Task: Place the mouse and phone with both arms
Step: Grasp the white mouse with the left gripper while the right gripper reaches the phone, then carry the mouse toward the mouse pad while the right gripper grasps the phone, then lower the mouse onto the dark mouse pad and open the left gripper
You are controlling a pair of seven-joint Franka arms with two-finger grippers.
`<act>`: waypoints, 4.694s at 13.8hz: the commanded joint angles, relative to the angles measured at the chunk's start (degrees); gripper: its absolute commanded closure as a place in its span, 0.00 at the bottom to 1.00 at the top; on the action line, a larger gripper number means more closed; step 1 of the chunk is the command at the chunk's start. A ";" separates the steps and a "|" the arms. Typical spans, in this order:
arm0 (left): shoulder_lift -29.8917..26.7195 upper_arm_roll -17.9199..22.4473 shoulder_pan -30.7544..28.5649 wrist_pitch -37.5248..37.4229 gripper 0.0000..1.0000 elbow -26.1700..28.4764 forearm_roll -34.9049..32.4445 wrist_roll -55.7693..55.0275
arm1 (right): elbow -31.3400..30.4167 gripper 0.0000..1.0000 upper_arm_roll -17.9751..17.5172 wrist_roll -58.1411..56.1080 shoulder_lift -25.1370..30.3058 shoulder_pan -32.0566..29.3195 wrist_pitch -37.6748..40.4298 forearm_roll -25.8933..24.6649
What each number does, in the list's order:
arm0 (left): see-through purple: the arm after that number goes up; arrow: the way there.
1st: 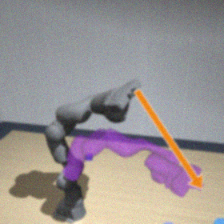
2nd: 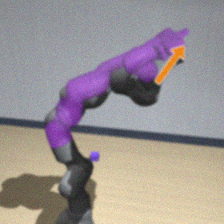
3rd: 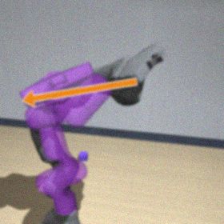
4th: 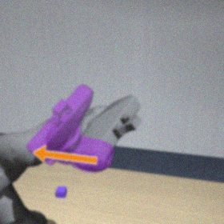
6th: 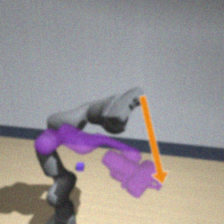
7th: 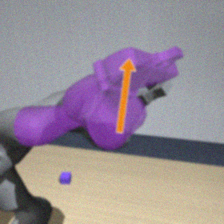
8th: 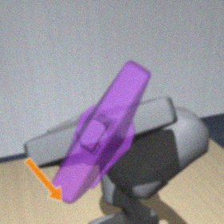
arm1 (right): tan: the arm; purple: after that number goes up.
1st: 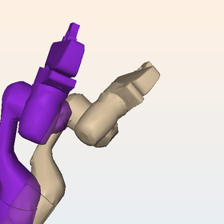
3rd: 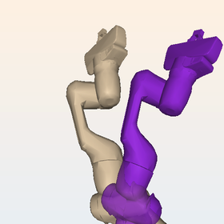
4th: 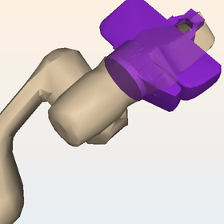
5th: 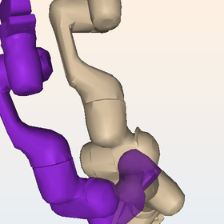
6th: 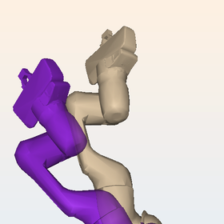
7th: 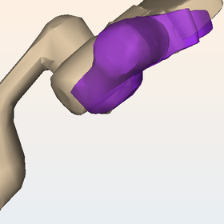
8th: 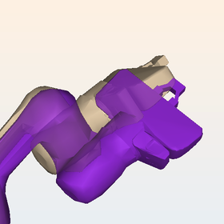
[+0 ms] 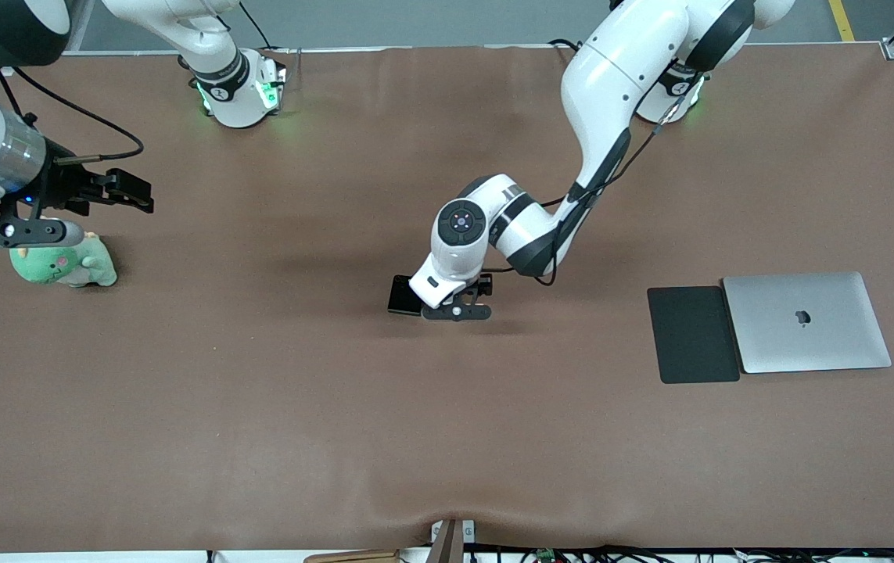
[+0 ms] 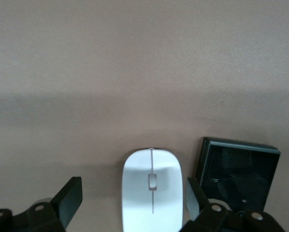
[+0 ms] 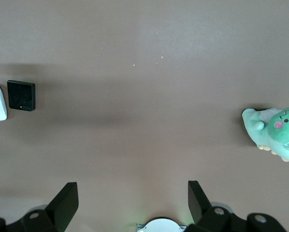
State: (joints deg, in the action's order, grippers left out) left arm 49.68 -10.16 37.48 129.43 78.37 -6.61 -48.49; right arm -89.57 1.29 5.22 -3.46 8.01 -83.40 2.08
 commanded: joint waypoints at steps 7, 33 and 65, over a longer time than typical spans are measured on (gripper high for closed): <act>4.19 0.93 2.95 0.56 0.13 -2.52 -0.86 -5.38 | 0.97 0.00 0.30 3.39 -4.26 2.62 -3.34 0.65; -15.66 2.60 -27.17 -9.20 0.71 9.51 -1.56 22.02 | 0.01 0.00 0.30 22.02 -34.50 24.50 -40.87 4.95; -21.55 1.02 -42.66 -4.50 0.00 17.91 -4.81 35.65 | -1.92 0.22 0.74 35.74 -40.83 31.63 -51.69 4.69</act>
State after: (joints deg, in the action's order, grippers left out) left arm 31.73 -8.83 -4.80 131.52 100.30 -10.32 -12.43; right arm -91.41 1.58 39.63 -44.07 39.01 -135.01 6.93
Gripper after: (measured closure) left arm 0.000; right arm 0.004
